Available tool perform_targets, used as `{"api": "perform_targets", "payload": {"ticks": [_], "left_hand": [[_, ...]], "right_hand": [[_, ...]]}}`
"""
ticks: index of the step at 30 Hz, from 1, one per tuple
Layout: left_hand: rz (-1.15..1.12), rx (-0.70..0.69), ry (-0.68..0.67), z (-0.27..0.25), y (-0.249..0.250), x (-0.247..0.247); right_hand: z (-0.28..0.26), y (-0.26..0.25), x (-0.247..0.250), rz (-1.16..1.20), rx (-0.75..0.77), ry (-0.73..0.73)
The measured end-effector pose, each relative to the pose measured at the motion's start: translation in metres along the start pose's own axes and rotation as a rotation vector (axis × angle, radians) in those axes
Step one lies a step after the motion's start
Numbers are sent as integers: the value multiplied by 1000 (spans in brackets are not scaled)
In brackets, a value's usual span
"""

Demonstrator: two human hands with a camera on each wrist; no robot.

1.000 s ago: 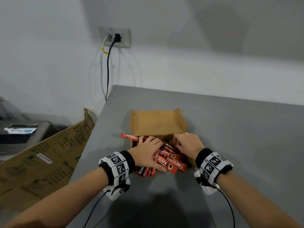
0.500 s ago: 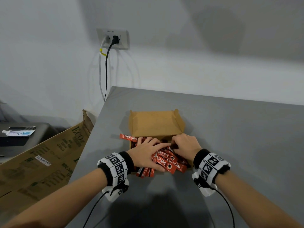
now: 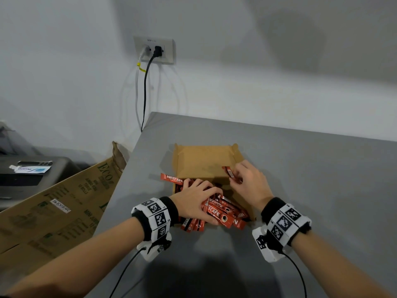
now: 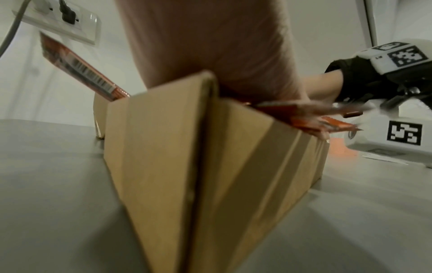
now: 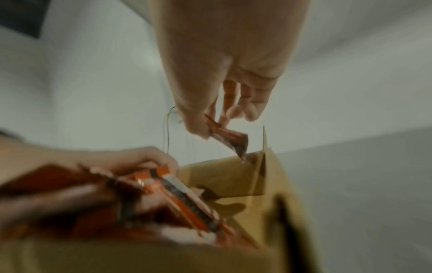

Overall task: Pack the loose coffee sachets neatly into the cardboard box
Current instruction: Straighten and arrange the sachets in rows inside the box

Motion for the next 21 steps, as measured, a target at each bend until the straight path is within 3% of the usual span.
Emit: {"api": "perform_targets", "payload": {"ticks": [2,7,14,21], "left_hand": [[3,3,2,0,0,0],[-6,-4,0,0,0,0],[-1,-2,1,0,-1,-1],[29,23,-29,1,-1,-1]], "right_hand": [[-5,-6,-1,-36,47,-28],[-7,0,-4,251,-9,-105],[-8,1,-5,344,29,-149],[-7,9,-5,369,-94,-108]]}}
Point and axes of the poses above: each hand's wrist, its own z-axis towards the middle knuckle, its own x-axis out of the back of the hand, y = z × x, the point moved 1 cm from there along z, towards the middle knuckle, and after that the axes turned 3 degrees about -z, right-handed, at the moved point
